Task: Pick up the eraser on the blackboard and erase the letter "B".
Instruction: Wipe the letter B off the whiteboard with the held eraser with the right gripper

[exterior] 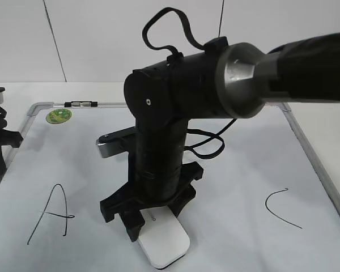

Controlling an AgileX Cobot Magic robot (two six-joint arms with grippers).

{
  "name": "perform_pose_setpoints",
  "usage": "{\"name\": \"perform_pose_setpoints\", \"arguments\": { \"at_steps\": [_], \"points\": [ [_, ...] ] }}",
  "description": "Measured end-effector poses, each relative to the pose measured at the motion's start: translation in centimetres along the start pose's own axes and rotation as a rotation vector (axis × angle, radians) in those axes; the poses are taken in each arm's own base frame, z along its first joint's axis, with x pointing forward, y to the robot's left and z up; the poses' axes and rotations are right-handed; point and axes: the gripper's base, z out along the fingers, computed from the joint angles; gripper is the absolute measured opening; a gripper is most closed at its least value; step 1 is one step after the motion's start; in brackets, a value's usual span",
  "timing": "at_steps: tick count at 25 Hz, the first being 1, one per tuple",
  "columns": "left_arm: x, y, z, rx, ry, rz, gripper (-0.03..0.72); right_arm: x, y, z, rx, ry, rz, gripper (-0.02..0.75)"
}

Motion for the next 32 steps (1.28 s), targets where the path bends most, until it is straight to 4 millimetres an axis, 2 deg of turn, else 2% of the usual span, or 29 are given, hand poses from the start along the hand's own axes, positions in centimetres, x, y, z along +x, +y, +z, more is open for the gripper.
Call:
{"name": "perform_pose_setpoints", "arguments": {
  "at_steps": [6,14,18,25,32],
  "points": [
    [0.0,0.0,0.0,0.0,0.0,0.0,0.016,-0.4,-1.6,-0.2,-0.034,0.012,0.067,0.54],
    [0.0,0.0,0.0,0.0,0.0,0.0,0.016,-1.5,-9.3,-0.9,0.014,-0.011,0.236,0.54],
    [0.0,0.0,0.0,0.001,0.0,-0.001,0.016,-1.4,-12.3,-1.2,0.023,-0.011,0.309,0.54],
    [0.0,0.0,0.0,0.003,0.0,-0.003,0.016,-2.1,-13.0,-1.7,0.036,-0.002,0.315,0.54],
    [0.0,0.0,0.0,0.003,0.0,-0.003,0.016,-4.5,-12.6,-1.9,0.117,0.04,0.235,0.54]
  ]
}}
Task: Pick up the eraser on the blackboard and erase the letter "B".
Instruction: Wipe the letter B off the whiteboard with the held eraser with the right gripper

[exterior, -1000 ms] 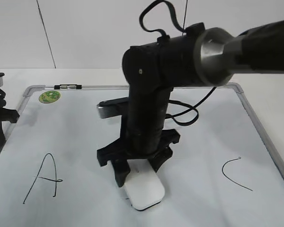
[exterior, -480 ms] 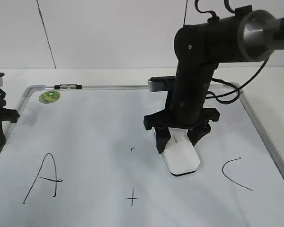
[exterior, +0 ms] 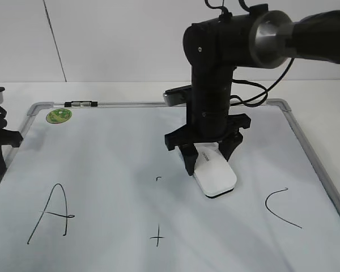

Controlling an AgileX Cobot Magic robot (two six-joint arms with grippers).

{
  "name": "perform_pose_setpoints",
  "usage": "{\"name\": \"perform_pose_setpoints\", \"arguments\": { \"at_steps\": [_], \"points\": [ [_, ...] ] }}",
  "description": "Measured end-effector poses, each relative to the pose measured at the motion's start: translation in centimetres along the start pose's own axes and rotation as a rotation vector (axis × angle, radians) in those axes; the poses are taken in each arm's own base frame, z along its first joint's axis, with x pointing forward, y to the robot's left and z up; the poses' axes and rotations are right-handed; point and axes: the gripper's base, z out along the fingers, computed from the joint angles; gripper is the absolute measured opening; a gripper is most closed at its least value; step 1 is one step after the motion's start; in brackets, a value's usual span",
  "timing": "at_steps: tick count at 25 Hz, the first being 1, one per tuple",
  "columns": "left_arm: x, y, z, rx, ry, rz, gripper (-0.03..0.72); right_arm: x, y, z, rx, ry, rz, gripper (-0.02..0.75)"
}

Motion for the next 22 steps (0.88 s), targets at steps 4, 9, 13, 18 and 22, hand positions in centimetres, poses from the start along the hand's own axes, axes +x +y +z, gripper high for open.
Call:
{"name": "perform_pose_setpoints", "arguments": {
  "at_steps": [4,9,13,18,22],
  "points": [
    [0.0,0.0,0.0,0.0,0.0,0.0,0.016,-0.2,1.4,0.1,0.038,0.0,-0.05,0.54],
    [0.0,0.0,0.0,0.0,0.004,0.0,0.016,0.3,4.9,0.2,0.062,-0.029,-0.141,0.54],
    [0.0,0.0,0.0,0.0,0.004,0.0,0.016,1.7,10.2,0.3,-0.003,-0.067,-0.238,0.54],
    [0.0,0.0,0.0,0.0,0.004,0.0,0.016,3.7,14.5,0.4,-0.098,-0.058,-0.329,0.54],
    [0.1,0.0,0.0,-0.002,0.008,0.002,0.016,3.8,14.7,0.4,-0.1,-0.058,-0.339,0.54]
  ]
}}
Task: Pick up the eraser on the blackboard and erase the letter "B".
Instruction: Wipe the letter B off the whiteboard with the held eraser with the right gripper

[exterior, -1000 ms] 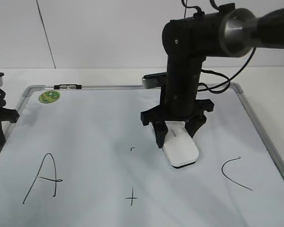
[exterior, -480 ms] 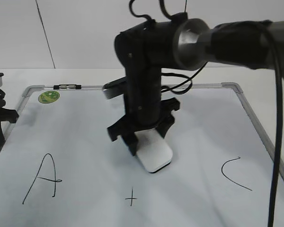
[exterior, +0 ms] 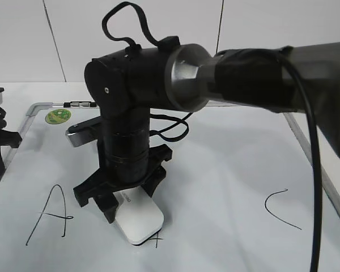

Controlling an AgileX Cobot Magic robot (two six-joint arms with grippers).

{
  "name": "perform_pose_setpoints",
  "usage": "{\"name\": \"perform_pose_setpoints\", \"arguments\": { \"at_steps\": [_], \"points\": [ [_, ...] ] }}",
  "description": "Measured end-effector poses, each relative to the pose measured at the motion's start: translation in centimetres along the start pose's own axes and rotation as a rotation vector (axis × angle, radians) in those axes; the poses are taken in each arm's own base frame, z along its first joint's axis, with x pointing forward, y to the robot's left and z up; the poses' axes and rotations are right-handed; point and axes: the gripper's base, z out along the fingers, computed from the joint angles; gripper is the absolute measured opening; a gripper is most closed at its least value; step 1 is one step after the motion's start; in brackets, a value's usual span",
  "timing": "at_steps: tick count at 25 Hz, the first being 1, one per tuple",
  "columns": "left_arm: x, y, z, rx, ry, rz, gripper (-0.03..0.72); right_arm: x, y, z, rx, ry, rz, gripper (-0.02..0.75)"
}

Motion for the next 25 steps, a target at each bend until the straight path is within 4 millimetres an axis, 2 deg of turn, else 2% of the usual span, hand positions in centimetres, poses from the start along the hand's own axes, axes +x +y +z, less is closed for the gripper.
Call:
{"name": "perform_pose_setpoints", "arguments": {
  "at_steps": [6,9,12,15,17,23,25],
  "points": [
    [0.0,0.0,0.0,0.001,0.0,-0.001,0.016,-0.4,-2.9,-0.1,-0.021,0.014,0.078,0.54],
    [0.0,0.0,0.0,0.003,-0.001,-0.003,0.016,-0.7,-6.9,-0.5,-0.023,0.01,0.168,0.54],
    [0.0,0.0,0.0,0.003,-0.001,-0.003,0.016,-0.7,-12.0,-0.9,-0.013,-0.002,0.276,0.54],
    [0.0,0.0,0.0,0.003,-0.001,-0.003,0.016,-0.3,-15.2,-1.2,-0.005,-0.008,0.338,0.54],
    [0.0,0.0,0.0,0.003,-0.001,-0.003,0.016,-0.2,-15.9,-1.5,-0.004,-0.016,0.328,0.54],
    [0.0,-0.1,0.0,0.007,-0.001,-0.007,0.016,0.3,-15.1,-2.7,-0.025,-0.034,0.242,0.54],
    [0.0,-0.1,0.0,0.007,0.001,-0.007,0.016,0.6,-14.7,-4.2,-0.022,-0.062,0.225,0.54]
  ]
}}
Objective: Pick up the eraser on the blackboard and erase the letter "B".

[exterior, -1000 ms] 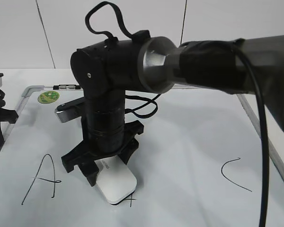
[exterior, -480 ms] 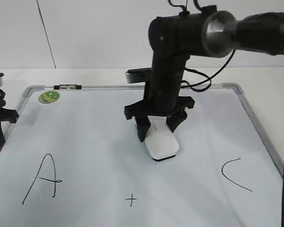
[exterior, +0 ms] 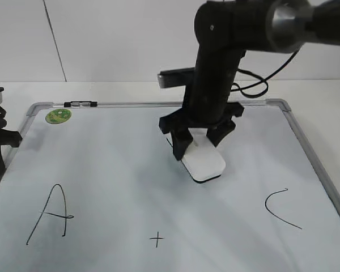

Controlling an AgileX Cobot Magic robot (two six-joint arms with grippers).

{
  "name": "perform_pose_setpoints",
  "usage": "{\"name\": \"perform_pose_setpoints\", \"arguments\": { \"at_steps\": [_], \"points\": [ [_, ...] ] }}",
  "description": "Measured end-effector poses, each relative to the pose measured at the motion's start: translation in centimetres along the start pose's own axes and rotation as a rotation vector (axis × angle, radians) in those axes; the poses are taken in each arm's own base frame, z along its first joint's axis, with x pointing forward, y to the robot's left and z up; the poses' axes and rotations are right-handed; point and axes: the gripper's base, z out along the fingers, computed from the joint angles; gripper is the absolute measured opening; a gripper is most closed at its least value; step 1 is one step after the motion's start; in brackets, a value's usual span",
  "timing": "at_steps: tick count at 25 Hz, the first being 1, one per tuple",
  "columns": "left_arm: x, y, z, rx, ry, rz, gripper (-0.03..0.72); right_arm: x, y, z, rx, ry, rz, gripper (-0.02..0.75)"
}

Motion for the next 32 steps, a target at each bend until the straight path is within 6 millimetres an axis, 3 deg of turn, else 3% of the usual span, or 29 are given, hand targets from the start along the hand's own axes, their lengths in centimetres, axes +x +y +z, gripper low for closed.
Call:
{"name": "perform_pose_setpoints", "arguments": {
  "at_steps": [3,6,12,17,24,32],
  "points": [
    [0.0,0.0,0.0,0.0,0.0,0.0,0.016,0.9,0.9,-3.3,-0.006,-0.065,-0.024,0.54],
    [0.0,0.0,0.0,0.0,0.0,0.0,0.016,2.7,1.8,-4.6,-0.009,-0.068,-0.048,0.54],
    [0.0,0.0,0.0,0.0,0.0,0.0,0.016,8.1,4.5,-3.0,-0.01,-0.049,-0.127,0.54],
    [0.0,0.0,0.0,0.002,0.0,-0.002,0.016,10.7,5.9,-0.6,-0.02,-0.098,-0.174,0.54],
    [0.0,0.0,0.0,0.005,0.0,-0.005,0.016,10.5,5.9,1.9,-0.012,-0.094,-0.173,0.54],
    [0.0,-0.1,0.0,0.007,0.0,-0.006,0.016,10.2,5.9,2.8,-0.012,-0.087,-0.168,0.539]
  ]
}}
